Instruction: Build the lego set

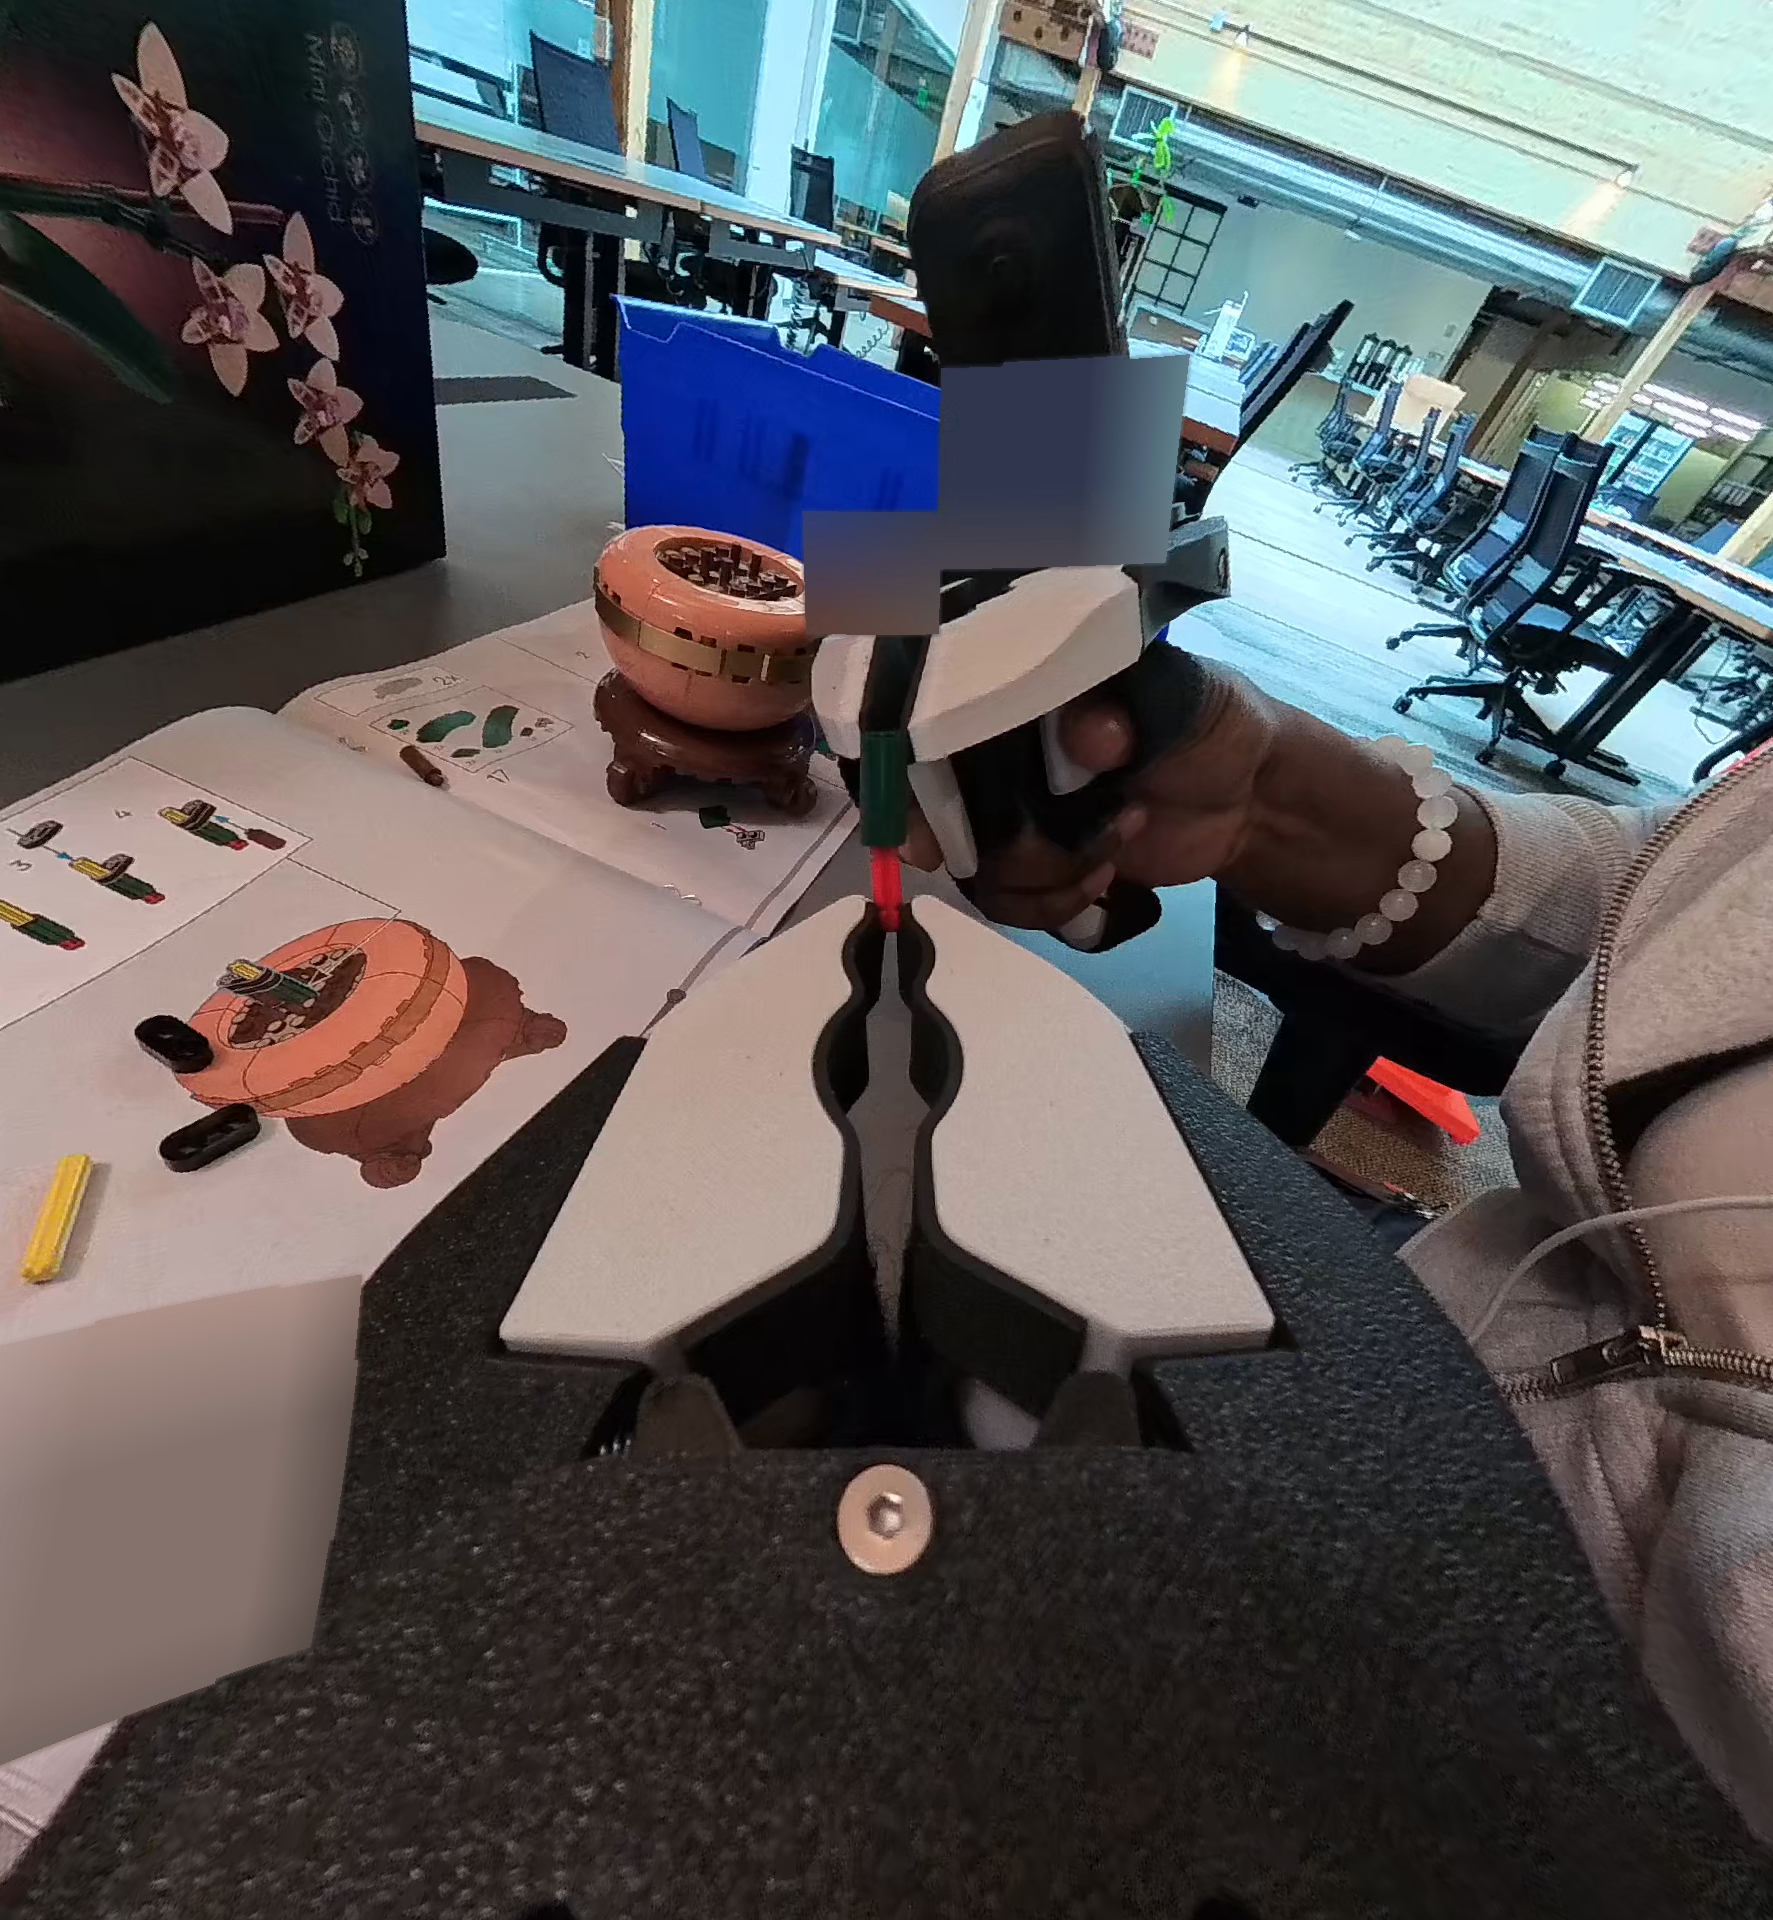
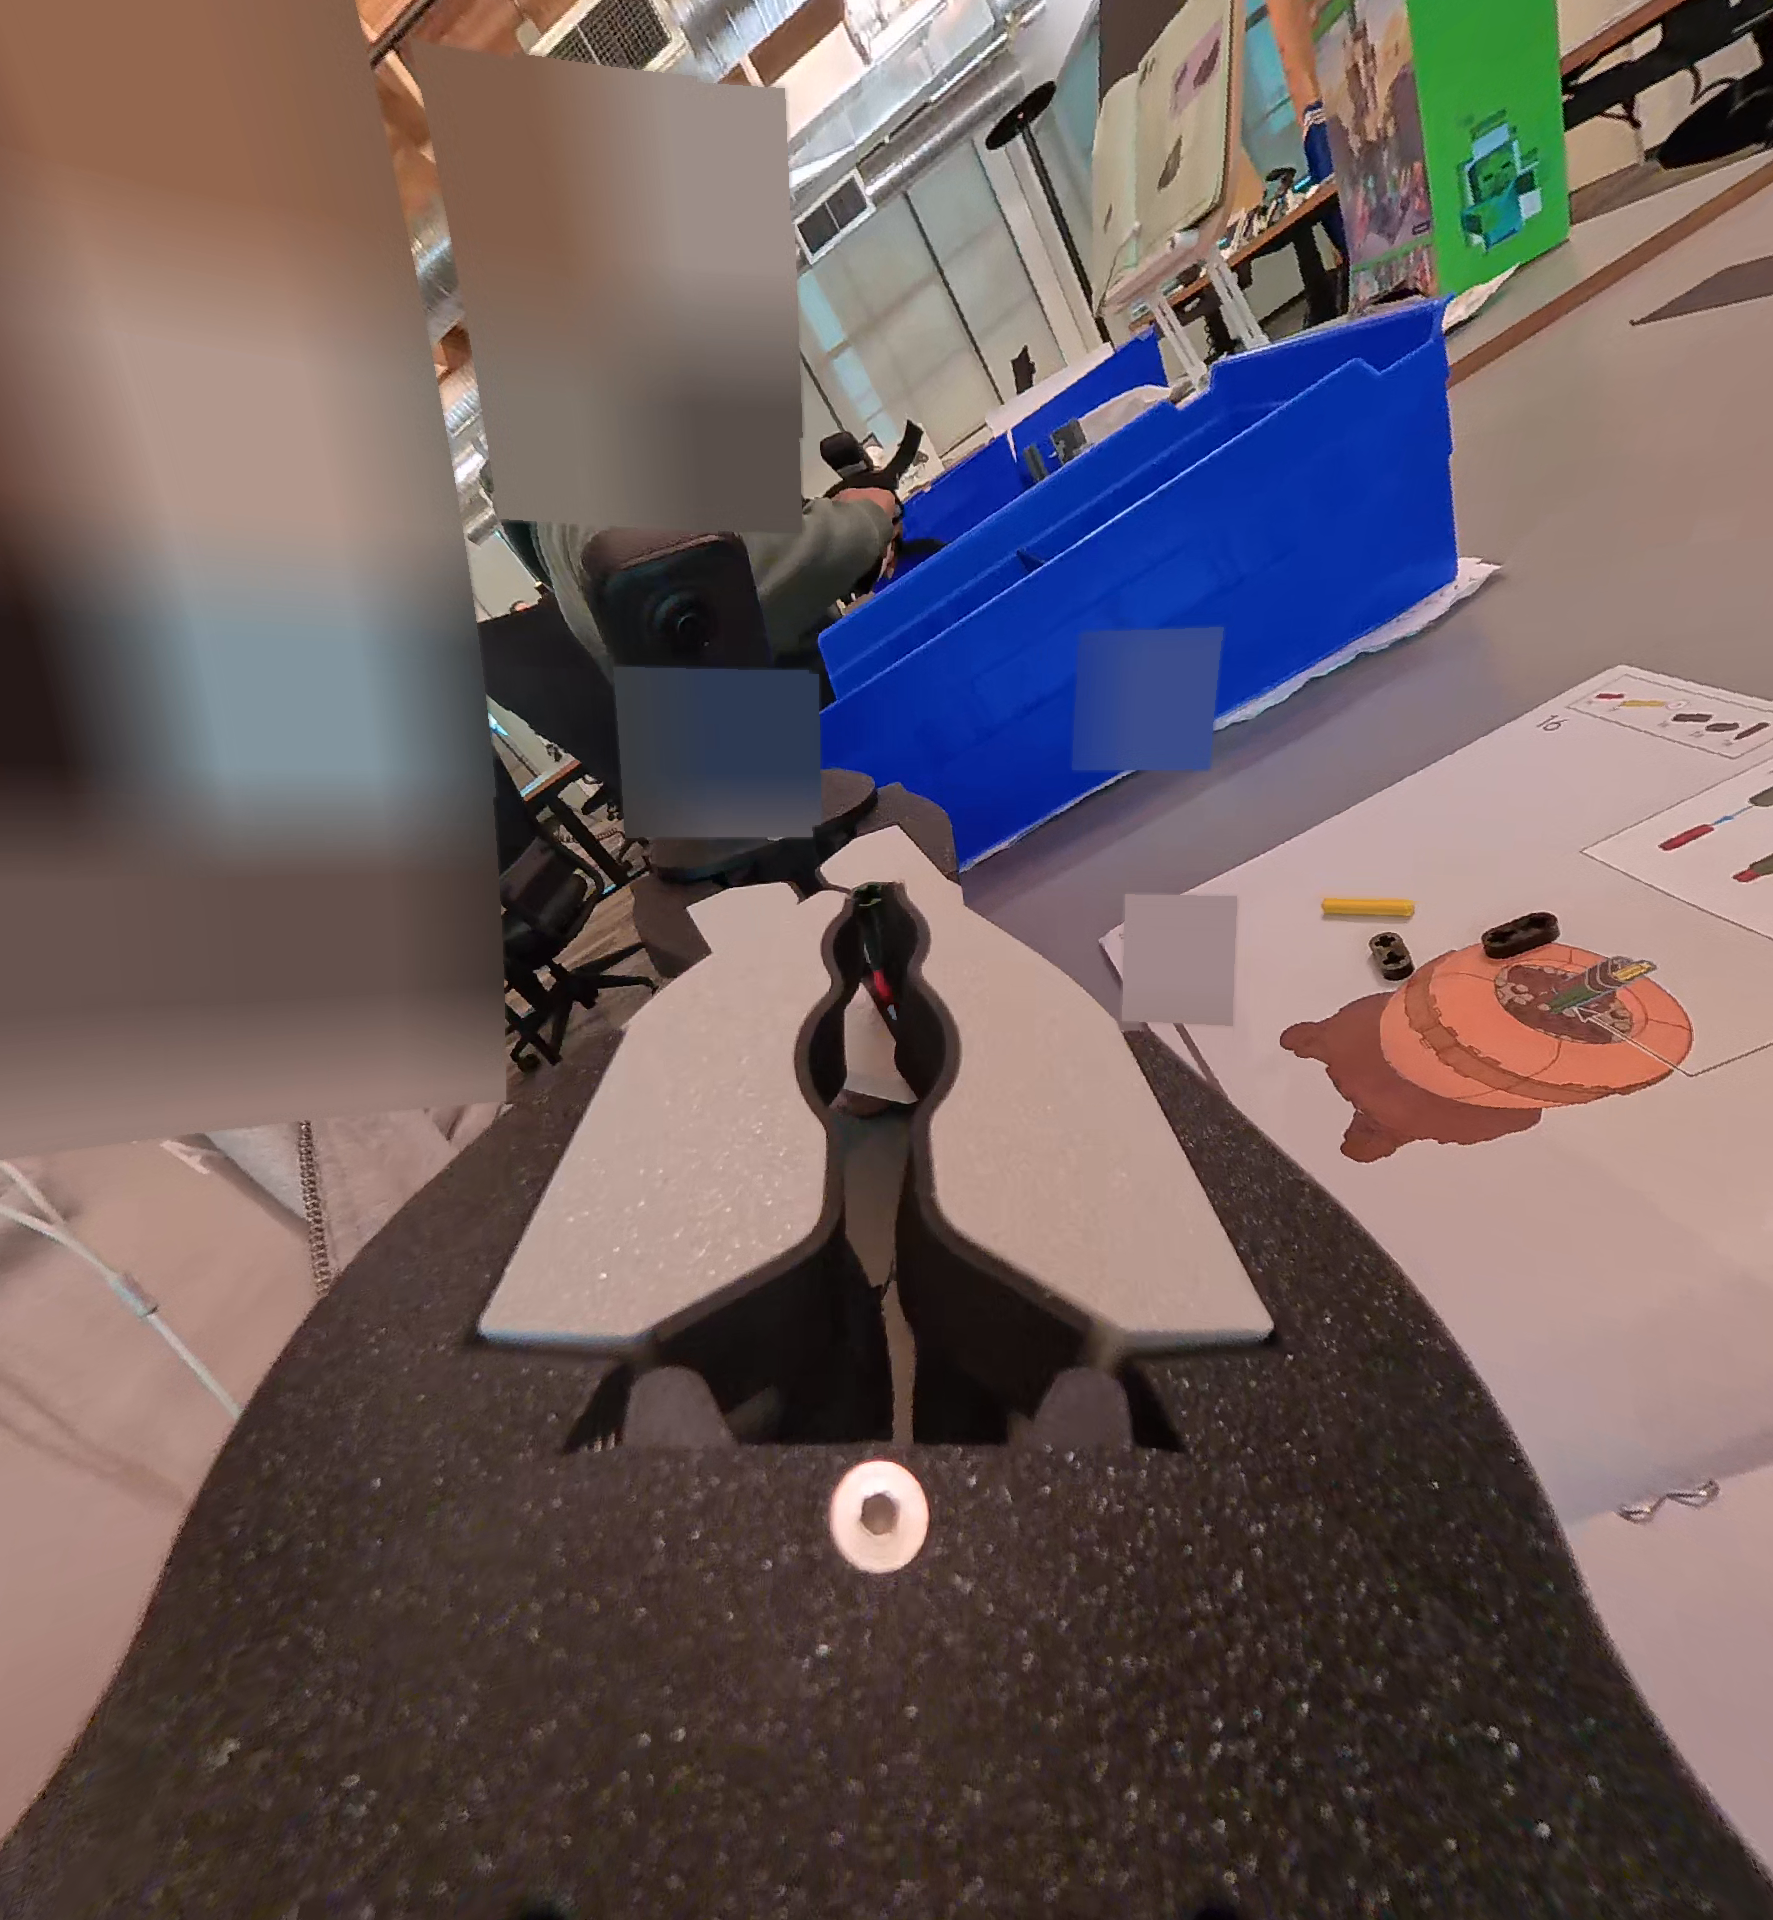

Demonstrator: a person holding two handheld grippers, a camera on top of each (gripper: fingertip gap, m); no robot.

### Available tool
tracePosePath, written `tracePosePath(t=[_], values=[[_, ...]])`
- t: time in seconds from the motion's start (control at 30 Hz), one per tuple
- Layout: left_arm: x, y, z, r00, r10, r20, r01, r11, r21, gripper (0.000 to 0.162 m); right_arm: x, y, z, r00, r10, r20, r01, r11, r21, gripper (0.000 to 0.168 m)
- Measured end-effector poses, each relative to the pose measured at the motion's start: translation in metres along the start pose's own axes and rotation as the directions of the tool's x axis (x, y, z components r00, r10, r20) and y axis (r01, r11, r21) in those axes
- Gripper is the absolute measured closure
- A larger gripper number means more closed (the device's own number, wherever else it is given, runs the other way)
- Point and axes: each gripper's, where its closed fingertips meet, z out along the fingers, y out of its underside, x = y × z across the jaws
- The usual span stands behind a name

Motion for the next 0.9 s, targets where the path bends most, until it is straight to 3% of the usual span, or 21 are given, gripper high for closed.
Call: tracePosePath(t=[0.03, 0.9], values=[[0.000, 0.000, 0.000, 1.000, 0.001, 0.001, -0.001, 1.000, 0.001, 0.161, 0.000, 0.000, 0.000, 1.000, -0.006, -0.002, 0.006, 1.000, 0.003, 0.165], [-0.002, 0.006, 0.002, 0.990, 0.120, 0.071, -0.115, 0.991, -0.064, 0.160, 0.001, -0.010, -0.005, 0.998, -0.066, -0.016, 0.067, 0.993, 0.095, 0.164]])
